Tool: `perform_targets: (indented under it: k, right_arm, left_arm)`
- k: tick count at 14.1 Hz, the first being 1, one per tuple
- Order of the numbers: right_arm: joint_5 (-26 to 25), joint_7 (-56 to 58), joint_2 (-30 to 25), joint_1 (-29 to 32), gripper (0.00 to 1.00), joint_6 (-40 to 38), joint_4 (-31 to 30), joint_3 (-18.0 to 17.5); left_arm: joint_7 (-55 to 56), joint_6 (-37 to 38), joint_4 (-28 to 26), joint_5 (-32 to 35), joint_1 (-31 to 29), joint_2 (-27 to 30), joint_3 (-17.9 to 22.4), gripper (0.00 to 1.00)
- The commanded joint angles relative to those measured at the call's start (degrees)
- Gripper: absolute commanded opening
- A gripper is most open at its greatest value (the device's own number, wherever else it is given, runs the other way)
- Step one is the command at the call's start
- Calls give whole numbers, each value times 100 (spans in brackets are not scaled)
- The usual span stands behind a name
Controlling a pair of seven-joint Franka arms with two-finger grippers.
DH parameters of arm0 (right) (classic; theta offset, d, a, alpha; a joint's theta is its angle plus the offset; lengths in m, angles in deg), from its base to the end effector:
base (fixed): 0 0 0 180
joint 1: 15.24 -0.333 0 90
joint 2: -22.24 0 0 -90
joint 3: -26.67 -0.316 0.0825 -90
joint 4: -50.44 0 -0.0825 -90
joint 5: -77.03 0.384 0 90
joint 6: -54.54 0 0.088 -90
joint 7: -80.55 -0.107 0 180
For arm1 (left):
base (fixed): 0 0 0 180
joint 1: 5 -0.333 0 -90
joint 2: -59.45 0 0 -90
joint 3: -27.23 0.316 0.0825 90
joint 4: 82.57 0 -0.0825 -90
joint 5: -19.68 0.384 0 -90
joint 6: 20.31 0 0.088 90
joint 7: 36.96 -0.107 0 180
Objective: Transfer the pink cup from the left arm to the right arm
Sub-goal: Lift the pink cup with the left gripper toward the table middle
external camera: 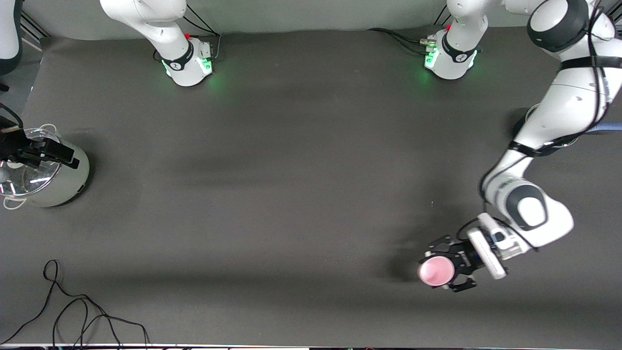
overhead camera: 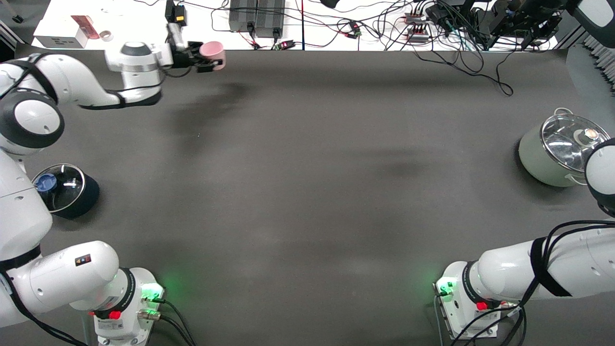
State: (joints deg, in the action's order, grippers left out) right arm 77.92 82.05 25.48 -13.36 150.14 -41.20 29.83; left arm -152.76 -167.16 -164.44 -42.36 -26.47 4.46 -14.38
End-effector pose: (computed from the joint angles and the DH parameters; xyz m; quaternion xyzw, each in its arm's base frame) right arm 0.5771 -0.0485 0.5875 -0.9995 0.0315 -0.0067 0.0058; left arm 0.7423 -0.1156 0.2412 0.7020 -0.4238 0.4814 0.3097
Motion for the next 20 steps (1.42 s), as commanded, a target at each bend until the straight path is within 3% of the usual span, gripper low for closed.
perform_targets:
  k: [1, 4, 8, 10, 13, 20]
  right_arm:
    - [-54, 97, 10, -39, 100, 11, 6, 35]
    - [-36, 105, 28, -39, 100, 11, 32, 35]
    - [-1, 44, 19, -48, 100, 11, 41, 18]
    - [8, 35, 19, -56, 100, 11, 41, 0]
    - [16, 35, 19, -65, 100, 29, 58, -9]
    - [16, 18, 142, -364, 100, 38, 94, -17]
  left_arm:
    - [626, -1191, 197, -71, 667, 23, -286, 0]
    - [1346, -2659, 425, -62, 1573, 32, -576, 0]
    - [2603, -4340, 1093, -1, 3251, 23, -367, 0]
    - [2886, -4571, 1225, -9, 3867, 75, -33, 0]
    - [3124, -5124, 1401, -9, 4614, 76, 117, 0]
    - [3923, -5204, 1824, -18, 5890, 58, 1294, 0]
